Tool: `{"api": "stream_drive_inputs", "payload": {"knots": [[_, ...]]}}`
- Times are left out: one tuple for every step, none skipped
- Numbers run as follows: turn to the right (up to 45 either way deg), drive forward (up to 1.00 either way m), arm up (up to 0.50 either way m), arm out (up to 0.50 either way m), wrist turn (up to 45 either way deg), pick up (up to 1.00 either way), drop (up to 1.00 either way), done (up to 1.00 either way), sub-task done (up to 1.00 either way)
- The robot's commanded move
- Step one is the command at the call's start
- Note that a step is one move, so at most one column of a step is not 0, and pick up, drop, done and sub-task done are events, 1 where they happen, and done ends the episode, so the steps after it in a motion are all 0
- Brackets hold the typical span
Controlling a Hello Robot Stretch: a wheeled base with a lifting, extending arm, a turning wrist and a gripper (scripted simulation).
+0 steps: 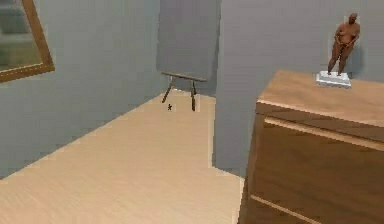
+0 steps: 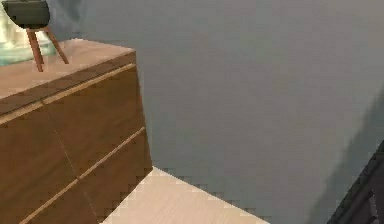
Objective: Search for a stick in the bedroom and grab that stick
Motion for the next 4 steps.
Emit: {"api": "stream_drive_inputs", "payload": {"knots": [[0.0,0.1,0.0,0.0,0.0,0.0,0.0,0.0,0.0],[-45.0,0.0,0.0,0.0,0.0,0.0,0.0,0.0,0.0],[-24.0,0.0,0.0,0.0,0.0,0.0,0.0,0.0,0.0],[0.0,0.55,0.0,0.0,0.0,0.0,0.0,0.0,0.0]]}}
